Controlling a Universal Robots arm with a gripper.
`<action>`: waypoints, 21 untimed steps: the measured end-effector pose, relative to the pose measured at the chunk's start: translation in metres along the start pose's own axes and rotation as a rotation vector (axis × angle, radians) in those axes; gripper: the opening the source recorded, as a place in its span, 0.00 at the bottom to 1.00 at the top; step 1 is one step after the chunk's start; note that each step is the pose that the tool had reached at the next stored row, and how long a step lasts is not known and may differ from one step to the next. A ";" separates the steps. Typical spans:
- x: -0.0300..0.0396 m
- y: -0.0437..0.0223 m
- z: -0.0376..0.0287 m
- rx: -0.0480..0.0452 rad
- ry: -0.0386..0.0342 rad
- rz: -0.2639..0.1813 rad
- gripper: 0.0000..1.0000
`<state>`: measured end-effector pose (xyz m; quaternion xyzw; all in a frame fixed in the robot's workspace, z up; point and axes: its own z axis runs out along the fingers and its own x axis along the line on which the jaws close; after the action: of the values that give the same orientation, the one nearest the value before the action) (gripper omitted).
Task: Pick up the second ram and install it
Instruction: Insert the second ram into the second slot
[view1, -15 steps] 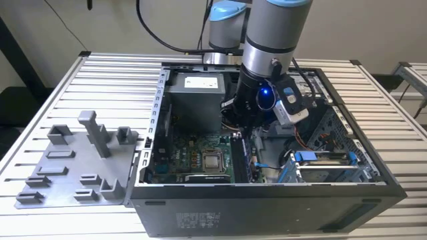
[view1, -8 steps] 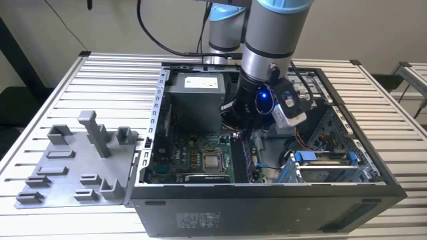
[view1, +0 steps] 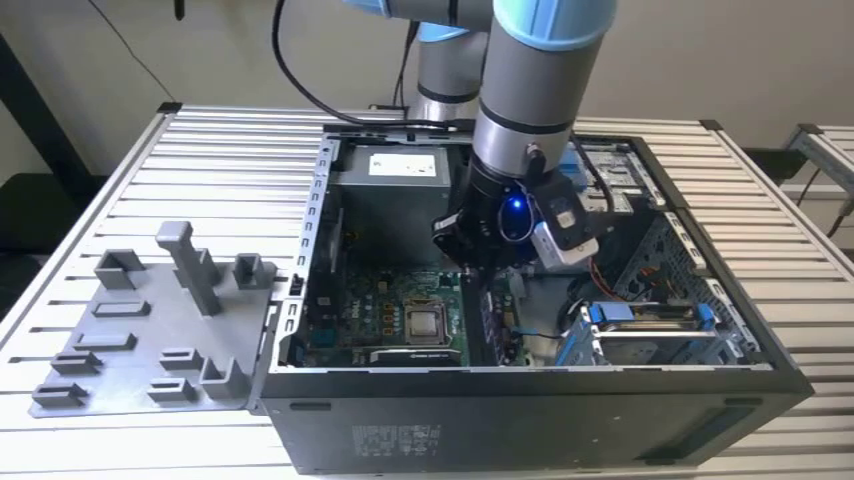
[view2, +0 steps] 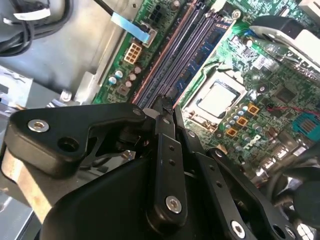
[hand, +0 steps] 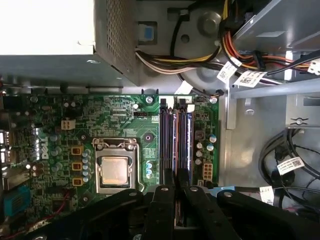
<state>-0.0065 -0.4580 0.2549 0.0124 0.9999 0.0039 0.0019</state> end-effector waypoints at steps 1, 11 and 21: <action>0.0003 0.0000 0.0018 0.0000 0.0000 0.001 0.14; 0.0030 -0.0005 0.0149 0.0003 -0.0002 0.036 0.14; 0.0032 -0.0007 0.0219 0.0002 -0.0003 0.036 0.14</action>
<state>-0.0097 -0.4585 0.2330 0.0305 0.9995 0.0038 0.0020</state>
